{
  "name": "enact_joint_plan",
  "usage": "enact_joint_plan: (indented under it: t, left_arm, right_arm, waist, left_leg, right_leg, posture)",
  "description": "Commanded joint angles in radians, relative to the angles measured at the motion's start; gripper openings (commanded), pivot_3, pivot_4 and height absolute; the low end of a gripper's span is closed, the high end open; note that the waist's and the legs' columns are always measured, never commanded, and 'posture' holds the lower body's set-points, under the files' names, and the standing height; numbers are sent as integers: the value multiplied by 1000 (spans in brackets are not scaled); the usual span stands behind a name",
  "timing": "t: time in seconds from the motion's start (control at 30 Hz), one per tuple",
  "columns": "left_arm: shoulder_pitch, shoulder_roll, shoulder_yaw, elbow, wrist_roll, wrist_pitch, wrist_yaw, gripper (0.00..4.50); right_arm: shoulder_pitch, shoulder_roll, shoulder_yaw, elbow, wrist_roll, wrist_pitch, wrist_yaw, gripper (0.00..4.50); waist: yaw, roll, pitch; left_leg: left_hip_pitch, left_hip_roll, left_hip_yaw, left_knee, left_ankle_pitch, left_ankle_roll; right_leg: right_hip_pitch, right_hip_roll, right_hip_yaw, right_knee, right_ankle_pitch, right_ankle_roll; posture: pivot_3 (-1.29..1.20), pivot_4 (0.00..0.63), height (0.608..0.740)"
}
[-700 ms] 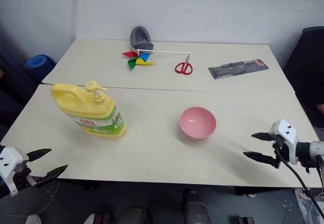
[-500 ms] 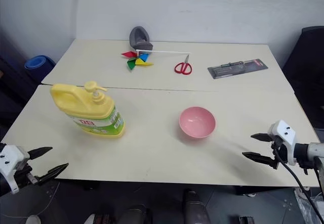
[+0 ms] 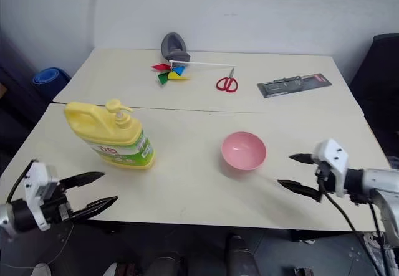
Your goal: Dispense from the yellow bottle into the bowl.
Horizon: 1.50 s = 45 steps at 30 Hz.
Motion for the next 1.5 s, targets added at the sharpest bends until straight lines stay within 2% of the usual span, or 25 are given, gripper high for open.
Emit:
enact_joint_plan:
  t: [0.03,0.17,0.37,0.47,0.6,0.7,0.8,0.97,1.0,1.2,1.5]
  left_arm:
    - [-120,58,-55,-96,-127,86,17,4500]
    - [-221,104,-146,-108,-105,100,5,4500]
    - [-306,146,-193,-46,-62,86,-29,4500]
    - [-331,145,-203,-28,-44,77,-28,4500]
    - [-351,132,-209,-24,-43,80,-21,4500]
    - [-351,129,-209,-26,-41,82,-19,4500]
    - [-337,124,-197,-34,-38,80,-14,4500]
    - [-326,120,-188,-42,-39,80,-9,4500]
    - [-325,120,-187,-43,-39,79,-9,4500]
    - [-349,113,-185,-39,-54,89,6,4500]
    - [-577,177,-89,13,-277,243,69,4500]
  right_arm:
    - [-71,47,104,-104,-32,49,-83,4430]
    - [-150,87,223,-129,-85,83,-126,4430]
    - [-257,129,384,-39,-193,47,-119,4430]
    - [-300,165,435,37,-230,17,-110,3829]
    - [-342,204,487,133,-294,-26,-115,2444]
    - [-355,218,491,169,-307,-45,-110,2444]
    - [-353,222,484,190,-312,-57,-109,1925]
    - [-342,218,479,197,-318,-73,-116,223]
    - [-338,218,476,197,-318,-74,-116,55]
    - [-326,219,464,203,-328,-97,-121,55]
    - [-486,222,460,153,-288,-41,-35,55]
  waist:
    - [-1,0,0]
    - [-3,1,0]
    - [-2,1,0]
    - [-2,1,0]
    - [-1,1,0]
    - [-1,1,0]
    - [-1,1,0]
    - [-1,1,0]
    - [-1,0,0]
    - [-1,0,0]
    - [-6,0,0]
  left_leg:
    - [0,-1,0,0,0,0]
    - [1,-2,-1,0,1,-2]
    - [-1,-2,-1,-1,2,-3]
    - [-2,-3,-1,-1,1,-2]
    - [-3,-3,-1,-1,2,-3]
    - [-3,-3,-1,-1,2,-4]
    - [-3,-3,0,-1,2,-4]
    - [-3,-3,1,-1,2,-4]
    - [-3,-3,1,-1,2,-4]
    - [-2,-3,0,-1,1,-3]
    - [-2,-2,0,0,2,-3]
  right_leg:
    - [0,0,0,0,0,0]
    - [-2,1,0,2,1,2]
    - [-4,1,-2,1,2,4]
    - [-4,1,-1,1,1,2]
    - [-4,1,-2,1,2,3]
    - [-5,1,-2,0,1,3]
    - [-5,0,-3,0,1,2]
    - [-5,0,-3,-1,1,2]
    - [-5,0,-3,-1,1,2]
    - [-4,0,-4,1,1,3]
    - [-4,0,-3,3,3,5]
  posture:
    - [0,150,740]
    - [0,150,740]
    - [0,150,740]
    - [0,150,740]
    - [0,150,740]
    - [0,150,740]
    - [0,150,740]
    - [0,150,740]
    - [0,150,740]
    - [0,150,740]
    - [0,150,740]
